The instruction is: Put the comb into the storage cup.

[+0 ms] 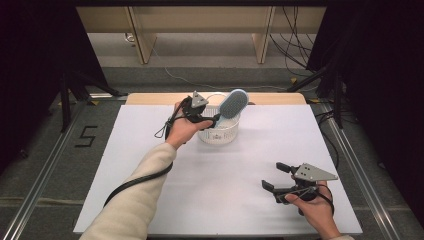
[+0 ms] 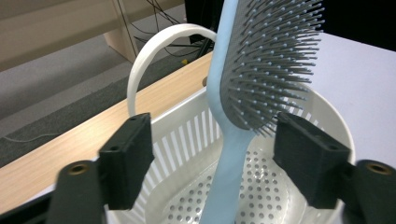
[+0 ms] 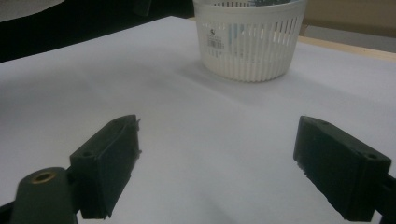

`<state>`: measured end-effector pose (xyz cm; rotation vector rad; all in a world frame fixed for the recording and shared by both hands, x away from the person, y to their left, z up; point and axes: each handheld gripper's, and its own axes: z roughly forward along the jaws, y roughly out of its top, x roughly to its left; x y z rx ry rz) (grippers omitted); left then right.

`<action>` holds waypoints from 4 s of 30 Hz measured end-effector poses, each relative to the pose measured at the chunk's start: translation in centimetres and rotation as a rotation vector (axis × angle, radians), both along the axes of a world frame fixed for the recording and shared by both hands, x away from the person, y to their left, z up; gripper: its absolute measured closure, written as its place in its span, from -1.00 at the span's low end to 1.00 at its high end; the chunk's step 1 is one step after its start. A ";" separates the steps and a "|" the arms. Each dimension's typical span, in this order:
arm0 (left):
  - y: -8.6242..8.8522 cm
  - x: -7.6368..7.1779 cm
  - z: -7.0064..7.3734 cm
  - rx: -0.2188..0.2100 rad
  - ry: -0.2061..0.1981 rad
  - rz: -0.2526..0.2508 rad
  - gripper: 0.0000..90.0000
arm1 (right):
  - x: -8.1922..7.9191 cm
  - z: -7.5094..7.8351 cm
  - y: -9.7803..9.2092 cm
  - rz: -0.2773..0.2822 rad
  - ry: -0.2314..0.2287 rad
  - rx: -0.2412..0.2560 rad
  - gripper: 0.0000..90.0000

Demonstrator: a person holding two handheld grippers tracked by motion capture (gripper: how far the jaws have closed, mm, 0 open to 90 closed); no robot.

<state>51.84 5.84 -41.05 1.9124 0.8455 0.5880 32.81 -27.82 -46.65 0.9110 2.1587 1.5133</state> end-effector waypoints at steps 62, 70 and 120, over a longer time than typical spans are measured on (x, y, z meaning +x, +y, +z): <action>9.1 -7.9 -0.3 -0.007 0.013 0.030 -0.72 | 0.0 0.0 -0.1 -0.016 0.000 -0.003 -0.66; 9.6 -9.3 -1.0 -0.001 0.016 0.023 -0.72 | 0.0 0.0 0.0 -0.014 -0.001 -0.003 -0.66; 12.3 -14.0 -3.6 0.011 0.034 -0.010 -0.73 | 0.0 0.0 0.0 -0.015 0.001 0.000 -0.66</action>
